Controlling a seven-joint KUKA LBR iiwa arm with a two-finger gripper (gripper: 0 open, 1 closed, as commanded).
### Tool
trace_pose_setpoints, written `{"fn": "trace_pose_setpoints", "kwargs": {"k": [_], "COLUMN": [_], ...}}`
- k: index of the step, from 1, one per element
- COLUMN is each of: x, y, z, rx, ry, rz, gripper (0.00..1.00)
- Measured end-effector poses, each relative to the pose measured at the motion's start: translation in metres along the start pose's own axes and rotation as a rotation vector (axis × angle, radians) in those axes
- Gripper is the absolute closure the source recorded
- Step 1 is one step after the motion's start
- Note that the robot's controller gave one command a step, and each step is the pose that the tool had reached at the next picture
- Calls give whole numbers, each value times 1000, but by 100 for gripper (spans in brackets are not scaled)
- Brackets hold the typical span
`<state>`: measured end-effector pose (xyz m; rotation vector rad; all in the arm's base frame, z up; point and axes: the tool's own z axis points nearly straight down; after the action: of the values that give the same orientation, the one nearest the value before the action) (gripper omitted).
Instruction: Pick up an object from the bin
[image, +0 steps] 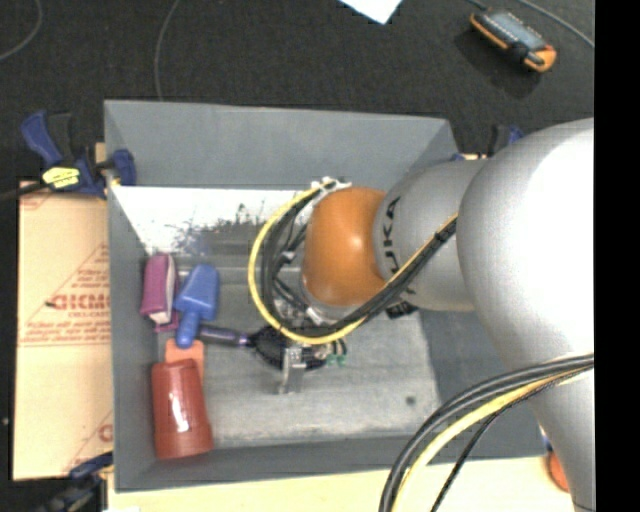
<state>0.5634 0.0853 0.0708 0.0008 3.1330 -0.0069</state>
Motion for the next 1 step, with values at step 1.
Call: {"fn": "trace_pose_setpoints", "kwargs": {"k": [1], "x": [-12], "y": [-29], "z": [0], "rx": [-1], "ry": [-13], "rz": [79], "gripper": [0]}}
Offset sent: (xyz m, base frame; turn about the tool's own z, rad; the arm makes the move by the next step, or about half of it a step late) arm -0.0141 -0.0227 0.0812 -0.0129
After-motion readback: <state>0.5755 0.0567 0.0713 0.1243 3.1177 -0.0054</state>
